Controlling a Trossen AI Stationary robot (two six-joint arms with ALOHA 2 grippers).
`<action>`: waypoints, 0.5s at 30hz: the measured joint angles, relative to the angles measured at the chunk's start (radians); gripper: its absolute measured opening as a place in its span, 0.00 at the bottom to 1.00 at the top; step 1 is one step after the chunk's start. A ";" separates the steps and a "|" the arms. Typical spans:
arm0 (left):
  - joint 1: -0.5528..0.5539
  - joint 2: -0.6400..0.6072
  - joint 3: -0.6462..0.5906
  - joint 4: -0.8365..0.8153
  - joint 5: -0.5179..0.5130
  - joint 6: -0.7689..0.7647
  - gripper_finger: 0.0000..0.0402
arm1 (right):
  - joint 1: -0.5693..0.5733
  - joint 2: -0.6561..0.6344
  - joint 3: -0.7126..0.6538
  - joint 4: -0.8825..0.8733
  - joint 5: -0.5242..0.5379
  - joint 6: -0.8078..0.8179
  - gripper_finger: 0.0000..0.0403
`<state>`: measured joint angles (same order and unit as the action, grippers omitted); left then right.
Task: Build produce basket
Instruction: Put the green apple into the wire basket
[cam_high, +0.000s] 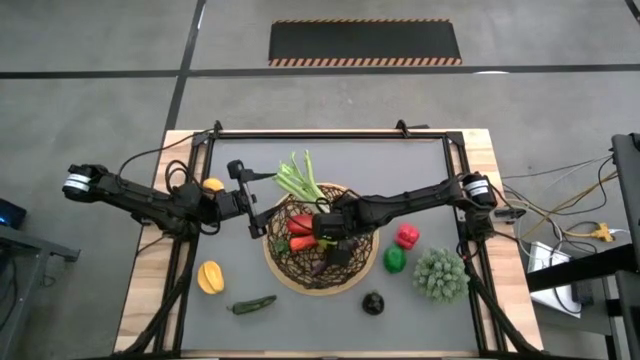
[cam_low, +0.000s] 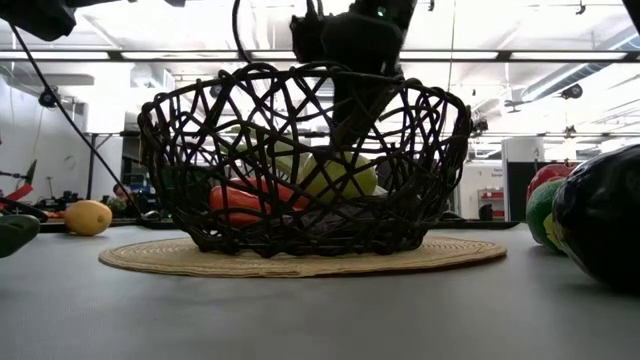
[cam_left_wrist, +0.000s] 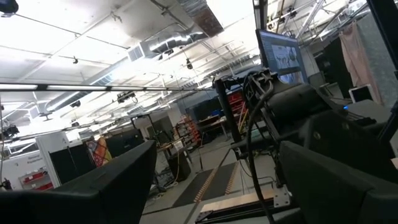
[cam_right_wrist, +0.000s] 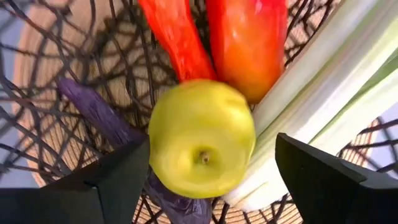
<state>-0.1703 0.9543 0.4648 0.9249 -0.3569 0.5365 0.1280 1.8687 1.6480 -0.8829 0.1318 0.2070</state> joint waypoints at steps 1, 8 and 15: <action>0.000 0.000 0.000 0.000 0.000 0.000 0.80 | -0.002 0.000 0.009 -0.001 0.001 -0.004 0.80; 0.000 0.000 0.000 0.000 0.000 0.000 0.80 | -0.014 -0.001 0.036 0.006 0.011 -0.046 0.66; 0.000 0.000 0.000 0.000 0.000 0.000 0.80 | -0.032 -0.001 0.013 0.071 0.028 -0.052 0.41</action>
<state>-0.1703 0.9546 0.4644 0.9249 -0.3569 0.5369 0.0957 1.8679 1.6605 -0.8116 0.1603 0.1553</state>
